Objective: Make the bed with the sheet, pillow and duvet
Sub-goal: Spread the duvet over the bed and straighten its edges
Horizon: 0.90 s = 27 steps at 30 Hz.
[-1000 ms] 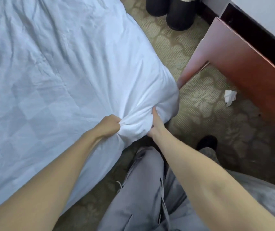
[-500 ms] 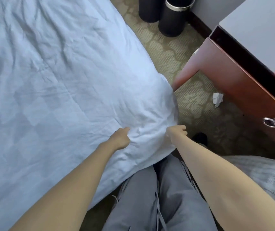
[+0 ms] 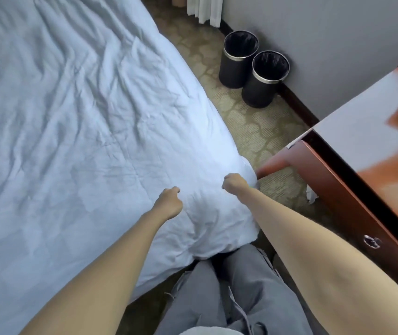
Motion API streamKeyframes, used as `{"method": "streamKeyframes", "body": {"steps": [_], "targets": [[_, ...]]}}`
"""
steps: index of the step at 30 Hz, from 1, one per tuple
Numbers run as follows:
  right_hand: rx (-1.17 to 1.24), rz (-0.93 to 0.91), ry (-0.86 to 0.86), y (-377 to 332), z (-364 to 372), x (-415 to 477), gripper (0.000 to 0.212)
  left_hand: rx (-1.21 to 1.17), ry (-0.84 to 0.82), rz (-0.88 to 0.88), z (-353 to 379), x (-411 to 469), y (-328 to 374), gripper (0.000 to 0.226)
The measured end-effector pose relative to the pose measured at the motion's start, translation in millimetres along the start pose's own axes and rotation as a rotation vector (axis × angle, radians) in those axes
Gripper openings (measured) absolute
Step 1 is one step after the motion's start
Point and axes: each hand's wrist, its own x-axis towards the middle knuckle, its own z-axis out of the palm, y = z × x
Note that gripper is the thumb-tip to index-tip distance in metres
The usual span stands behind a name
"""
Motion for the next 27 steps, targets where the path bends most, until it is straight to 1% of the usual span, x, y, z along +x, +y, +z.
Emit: {"method": "streamKeyframes", "body": {"steps": [1,3,5,7,9,10,14,16,17,19,21,24,27], "targets": [[-0.038,-0.016,-0.004,-12,-8,3,0.014,-0.024,0.014,-0.009,-9,0,2,0.054],[-0.099,-0.031,-0.018,-37,-25,9,0.03,-0.073,0.042,-0.024,-25,2,8,0.051],[-0.142,-0.047,-0.014,-64,-41,14,0.037,-0.131,0.078,-0.043,-41,7,17,0.05],[-0.161,-0.076,-0.013,-88,-52,24,0.033,-0.195,0.115,-0.061,-55,14,26,0.048],[-0.205,-0.122,-0.03,-108,-61,36,0.015,-0.25,0.145,-0.085,-70,23,36,0.047],[-0.239,-0.143,-0.045,-118,-65,44,0.012,-0.28,0.16,-0.103,-77,29,41,0.046],[-0.394,-0.248,-0.176,-162,-87,71,0.018,-0.41,0.234,-0.215,-103,51,68,0.044],[-0.436,-0.283,-0.177,-179,-102,83,0.034,-0.448,0.264,-0.259,-117,61,86,0.043],[-0.45,-0.286,-0.182,-186,-111,88,0.037,-0.474,0.277,-0.274,-124,65,95,0.043],[-0.527,-0.339,-0.194,-201,-126,99,0.037,-0.528,0.312,-0.289,-139,73,114,0.043],[-0.547,-0.344,-0.193,-213,-138,109,0.035,-0.566,0.339,-0.297,-152,78,128,0.042],[-0.578,-0.358,-0.161,-234,-144,119,0.02,-0.62,0.373,-0.312,-164,84,132,0.041],[-0.612,-0.394,-0.168,-254,-135,119,0.03,-0.63,0.419,-0.358,-166,89,119,0.039]]}}
